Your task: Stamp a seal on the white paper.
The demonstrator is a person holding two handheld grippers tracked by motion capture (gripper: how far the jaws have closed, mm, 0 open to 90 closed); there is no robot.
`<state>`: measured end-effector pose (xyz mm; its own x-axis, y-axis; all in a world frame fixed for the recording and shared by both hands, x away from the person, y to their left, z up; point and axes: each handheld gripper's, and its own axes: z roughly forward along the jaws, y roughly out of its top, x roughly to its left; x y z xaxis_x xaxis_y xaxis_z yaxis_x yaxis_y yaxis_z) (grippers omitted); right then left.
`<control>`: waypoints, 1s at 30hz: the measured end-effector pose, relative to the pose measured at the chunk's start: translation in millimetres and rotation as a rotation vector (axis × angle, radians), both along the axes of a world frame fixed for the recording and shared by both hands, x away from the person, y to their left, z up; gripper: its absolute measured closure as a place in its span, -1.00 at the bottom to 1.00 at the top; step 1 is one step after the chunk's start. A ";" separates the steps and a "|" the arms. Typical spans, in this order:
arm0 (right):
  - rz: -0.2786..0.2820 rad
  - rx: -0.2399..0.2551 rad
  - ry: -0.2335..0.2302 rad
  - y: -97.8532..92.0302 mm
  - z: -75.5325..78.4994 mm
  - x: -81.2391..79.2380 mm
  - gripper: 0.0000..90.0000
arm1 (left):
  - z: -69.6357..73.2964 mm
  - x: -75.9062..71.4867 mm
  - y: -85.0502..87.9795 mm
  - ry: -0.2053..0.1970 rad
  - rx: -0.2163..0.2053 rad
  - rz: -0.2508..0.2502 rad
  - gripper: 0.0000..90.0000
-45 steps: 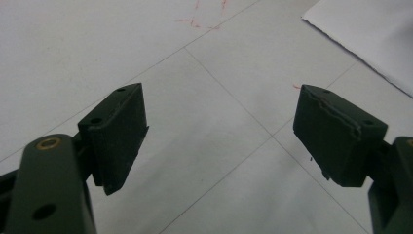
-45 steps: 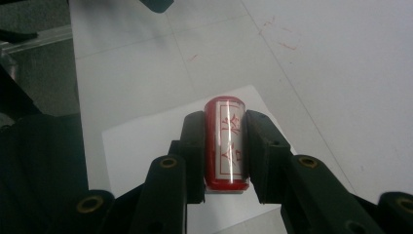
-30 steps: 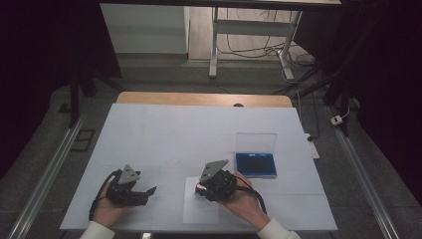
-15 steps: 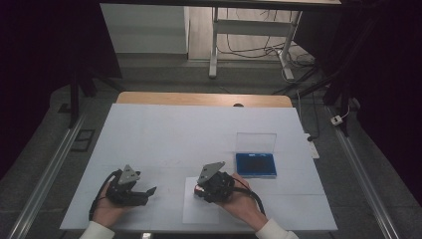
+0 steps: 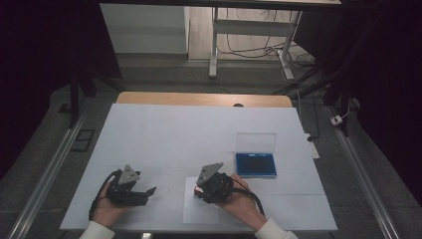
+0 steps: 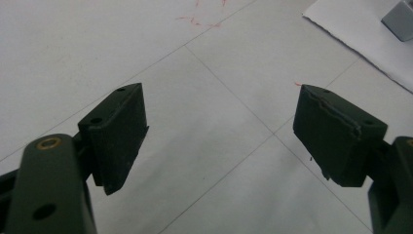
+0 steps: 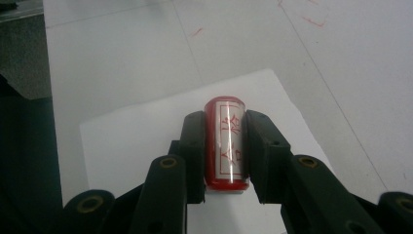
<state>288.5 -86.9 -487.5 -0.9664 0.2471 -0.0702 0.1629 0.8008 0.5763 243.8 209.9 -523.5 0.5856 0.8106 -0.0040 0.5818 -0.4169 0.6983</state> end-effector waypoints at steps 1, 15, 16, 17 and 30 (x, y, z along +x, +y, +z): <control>0.000 0.001 -0.001 0.2 -0.5 0.0 0.56 | 0.1 0.0 0.1 0.000 0.001 0.001 -0.55; 0.000 -0.012 0.000 1.1 -0.5 0.9 0.56 | -0.2 -0.1 -0.6 -0.001 0.005 0.002 -0.55; 0.000 -0.014 -0.001 1.3 -0.6 1.0 0.56 | -0.2 -0.1 -0.8 -0.001 0.006 0.001 -0.55; -0.001 -0.022 0.002 1.6 0.0 0.7 0.56 | -0.1 -0.2 -0.8 -0.002 0.006 0.001 -0.55; 0.000 -0.085 -0.013 8.8 0.2 -0.2 0.56 | -0.1 -0.5 -1.4 -0.001 0.007 0.000 -0.55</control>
<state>288.3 -78.1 -487.4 -0.9653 0.2400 -0.1031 0.1563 0.8470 0.5082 243.3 208.4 -523.6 0.5854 0.8108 0.0018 0.5814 -0.4213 0.6960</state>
